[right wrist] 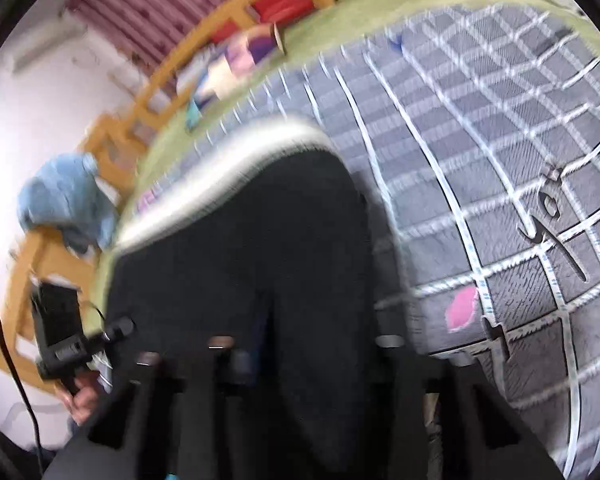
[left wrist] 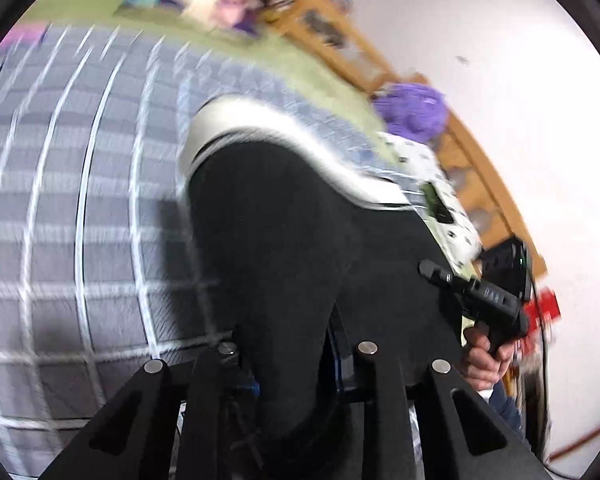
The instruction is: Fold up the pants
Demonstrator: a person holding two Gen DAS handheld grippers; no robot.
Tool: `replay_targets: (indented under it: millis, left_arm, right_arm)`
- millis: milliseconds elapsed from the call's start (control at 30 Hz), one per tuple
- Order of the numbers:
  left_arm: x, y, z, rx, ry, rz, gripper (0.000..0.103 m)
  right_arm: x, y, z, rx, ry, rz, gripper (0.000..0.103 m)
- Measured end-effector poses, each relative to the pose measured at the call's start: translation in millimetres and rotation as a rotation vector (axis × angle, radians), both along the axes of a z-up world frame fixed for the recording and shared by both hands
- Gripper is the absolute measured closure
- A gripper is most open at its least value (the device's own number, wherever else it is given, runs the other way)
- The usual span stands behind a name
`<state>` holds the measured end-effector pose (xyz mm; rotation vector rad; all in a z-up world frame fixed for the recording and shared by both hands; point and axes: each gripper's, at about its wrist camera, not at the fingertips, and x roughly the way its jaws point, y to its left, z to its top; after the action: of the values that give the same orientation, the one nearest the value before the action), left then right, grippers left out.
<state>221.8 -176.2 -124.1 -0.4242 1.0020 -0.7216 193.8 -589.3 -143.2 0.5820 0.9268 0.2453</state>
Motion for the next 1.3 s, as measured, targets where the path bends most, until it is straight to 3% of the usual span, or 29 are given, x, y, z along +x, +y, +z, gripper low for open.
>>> replay_targets:
  millis: [33,200,300,367,433,467,500,533,567,633,700,733,767,833,967,1033,1067,1100,1200,1300]
  left_arm:
    - [-3,9,17,-0.005,-0.020,0.002,0.082]
    - [-8,88,62,0.064,-0.089,0.041,0.081]
    - [-7,141,65,0.155,-0.093,0.111,0.078]
    - [-2,170,42,0.229,-0.039,0.170,0.075]
    - [9,181,5,0.320,0.024,0.198,0.066]
    - [13,186,-14,0.360,0.047,0.218,0.057]
    - [13,191,-26,0.378,0.053,0.228,0.045]
    - [13,193,-35,0.374,0.044,0.234,0.041]
    - [11,192,-34,0.358,0.030,0.242,0.040]
    - [0,192,-14,0.388,-0.009,0.268,0.043]
    - [-19,183,17,0.425,-0.126,0.278,0.041]
    - [-28,176,29,0.435,-0.164,0.270,0.041]
    - [-32,172,33,0.434,-0.180,0.256,0.041]
    - [-50,151,37,0.460,-0.216,0.199,0.040]
    - [-90,143,6,0.593,-0.243,0.258,0.040]
    - [-113,155,-22,0.574,-0.195,0.287,0.039]
    - [-125,160,-33,0.551,-0.184,0.272,0.038]
    - [-133,160,-35,0.555,-0.207,0.268,0.035]
    - [-132,162,-25,0.540,-0.202,0.248,0.036]
    - [-111,174,-5,0.454,-0.169,0.260,0.037]
  right_arm:
    - [-7,6,17,0.054,-0.037,-0.014,0.080]
    - [-24,74,62,0.104,-0.122,0.008,0.081]
    - [-26,128,55,0.180,-0.138,0.070,0.081]
    - [-13,164,34,0.181,-0.094,0.107,0.081]
    - [13,195,-3,0.148,-0.014,0.137,0.079]
    - [22,207,-23,0.093,0.024,0.129,0.070]
    - [26,211,-33,0.031,0.006,0.130,0.061]
    - [26,213,-38,-0.001,-0.036,0.153,0.056]
    - [28,213,-39,-0.046,-0.042,0.159,0.042]
    - [27,216,-25,-0.116,-0.001,0.136,0.043]
    - [11,231,8,-0.307,-0.038,0.119,0.057]
    - [2,236,20,-0.366,-0.058,0.113,0.058]
    - [-12,242,35,-0.383,-0.095,0.114,0.058]
    - [-42,256,59,-0.327,-0.201,0.139,0.056]
    - [-68,292,48,-0.378,-0.252,0.169,0.052]
    - [-67,297,11,-0.404,-0.156,0.173,0.051]
    - [-72,299,-3,-0.438,-0.144,0.168,0.051]
    - [-88,304,-8,-0.490,-0.199,0.154,0.051]
    - [-102,315,-3,-0.584,-0.186,0.192,0.052]
    - [-95,308,15,-0.514,-0.167,0.229,0.056]
